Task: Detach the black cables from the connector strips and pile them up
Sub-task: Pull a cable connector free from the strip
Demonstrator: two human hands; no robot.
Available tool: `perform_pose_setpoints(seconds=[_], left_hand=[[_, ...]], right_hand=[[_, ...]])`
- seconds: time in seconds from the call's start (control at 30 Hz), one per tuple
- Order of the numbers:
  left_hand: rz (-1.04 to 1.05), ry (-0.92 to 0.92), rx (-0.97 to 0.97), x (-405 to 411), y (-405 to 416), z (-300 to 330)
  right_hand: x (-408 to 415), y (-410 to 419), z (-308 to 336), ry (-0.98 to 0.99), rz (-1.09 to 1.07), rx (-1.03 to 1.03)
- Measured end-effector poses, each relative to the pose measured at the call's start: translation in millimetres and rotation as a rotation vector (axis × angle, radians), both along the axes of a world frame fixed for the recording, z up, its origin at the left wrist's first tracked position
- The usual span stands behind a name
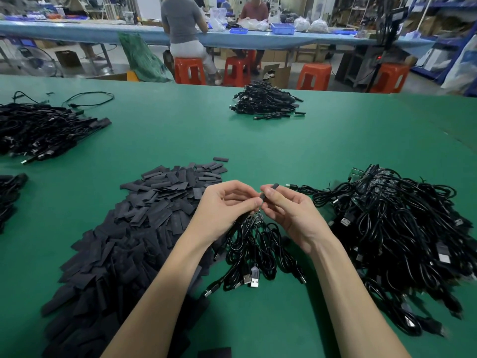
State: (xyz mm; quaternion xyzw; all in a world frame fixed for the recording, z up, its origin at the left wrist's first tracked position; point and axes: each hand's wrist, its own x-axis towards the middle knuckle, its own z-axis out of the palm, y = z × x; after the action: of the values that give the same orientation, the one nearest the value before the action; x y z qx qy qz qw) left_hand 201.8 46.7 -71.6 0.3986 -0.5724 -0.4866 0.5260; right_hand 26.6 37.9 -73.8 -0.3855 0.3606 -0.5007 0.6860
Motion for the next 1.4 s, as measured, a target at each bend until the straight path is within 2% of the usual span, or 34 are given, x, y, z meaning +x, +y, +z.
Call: perform_pose_setpoints(seconds=[0.2, 0.4, 0.63, 1.23, 1.3, 1.4], left_hand=[[0.026, -0.019, 0.027, 2, -2, -4], [0.054, 0.004, -0.004, -2, -1, -7], [0.096, -0.002, -0.035, -4, -2, -8], [0.129, 0.008, -0.027, -1, -2, -2], [0.110, -0.045, -0.019, 0, -3, -1], [0.067, -0.269, 0.030, 5, -4, -1]], right_hand=[[6, -1, 0, 0.059, -0.133, -0.142], [14, 0, -1, -0.018, -0.223, -0.106], [19, 2, -1, -0.087, -0.265, -0.071], [25, 1, 7, -0.049, -0.272, -0.141], [26, 1, 8, -0.046, -0.302, -0.137], [21, -1, 11, -0.135, -0.395, -0.095]])
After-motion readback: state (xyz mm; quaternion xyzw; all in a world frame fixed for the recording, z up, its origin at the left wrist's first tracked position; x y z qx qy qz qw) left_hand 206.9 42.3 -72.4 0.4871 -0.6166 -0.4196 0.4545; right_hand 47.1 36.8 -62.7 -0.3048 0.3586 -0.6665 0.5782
